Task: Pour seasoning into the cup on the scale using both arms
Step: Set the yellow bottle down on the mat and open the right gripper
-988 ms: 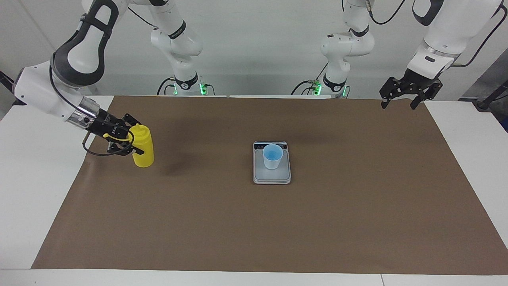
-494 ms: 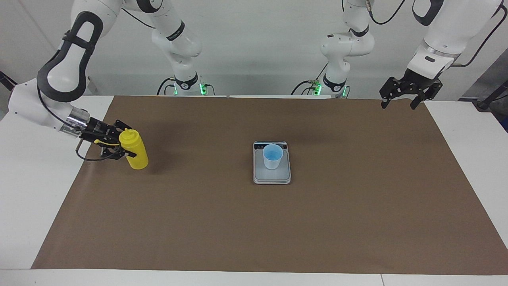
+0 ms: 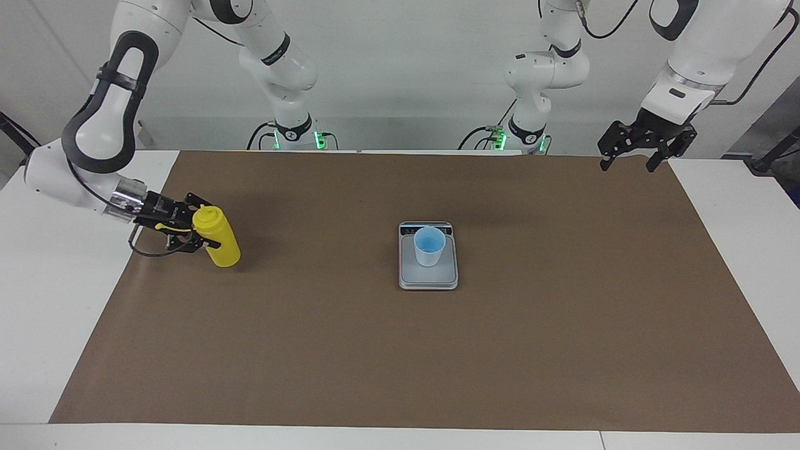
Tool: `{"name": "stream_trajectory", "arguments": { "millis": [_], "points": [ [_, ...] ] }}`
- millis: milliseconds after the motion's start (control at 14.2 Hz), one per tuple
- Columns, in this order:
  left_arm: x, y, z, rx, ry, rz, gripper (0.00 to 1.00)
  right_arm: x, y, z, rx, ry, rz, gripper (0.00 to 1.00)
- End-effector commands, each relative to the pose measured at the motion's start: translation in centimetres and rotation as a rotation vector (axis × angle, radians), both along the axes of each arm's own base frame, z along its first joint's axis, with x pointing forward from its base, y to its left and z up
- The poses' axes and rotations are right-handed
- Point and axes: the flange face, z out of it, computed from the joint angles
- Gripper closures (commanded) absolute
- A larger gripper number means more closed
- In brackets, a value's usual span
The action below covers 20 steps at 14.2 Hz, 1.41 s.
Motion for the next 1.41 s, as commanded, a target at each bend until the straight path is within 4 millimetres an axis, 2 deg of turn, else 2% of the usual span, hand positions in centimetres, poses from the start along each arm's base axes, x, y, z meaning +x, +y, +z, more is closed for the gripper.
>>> {"name": "stream_trajectory", "arguments": {
  "millis": [0,71,141,212,282,353,565,776,847,1059,1341],
  "points": [
    [-0.5,0.4,0.1,-0.013,0.006,0.0,0.0,-0.5,0.6,0.2,0.046,-0.028,0.012,1.0],
    [-0.5,0.4,0.1,-0.013,0.006,0.0,0.0,-0.7,0.5,0.1,0.042,-0.046,0.019,1.0],
    [-0.5,0.4,0.1,-0.013,0.006,0.0,0.0,-0.8,0.1,-0.1,0.026,-0.055,0.005,0.83],
    [-0.5,0.4,0.1,-0.013,0.006,0.0,0.0,-0.9,-0.2,-0.6,0.002,-0.06,-0.017,0.27],
    [-0.5,0.4,0.1,-0.013,0.006,0.0,0.0,-0.8,-0.3,-0.6,-0.006,-0.061,-0.02,0.1],
    [-0.5,0.4,0.1,-0.013,0.006,0.0,0.0,-0.8,0.0,-0.5,-0.013,-0.066,-0.014,0.0],
    [-0.5,0.4,0.1,-0.013,0.006,0.0,0.0,-0.4,-0.4,0.8,-0.049,-0.093,-0.023,0.0],
    [-0.5,0.4,0.1,-0.013,0.006,0.0,0.0,-0.2,-0.3,5.0,-0.12,-0.168,0.003,0.0],
    [-0.5,0.4,0.1,-0.013,0.006,0.0,0.0,0.1,-0.6,6.1,-0.196,-0.193,0.045,0.0],
    [-0.5,0.4,0.1,-0.013,0.006,0.0,0.0,0.7,0.1,10.2,-0.391,-0.303,0.296,0.0],
    [-0.5,0.4,0.1,-0.013,0.006,0.0,0.0,1.6,0.3,13.6,-0.541,-0.415,0.518,0.0]
  ]
}}
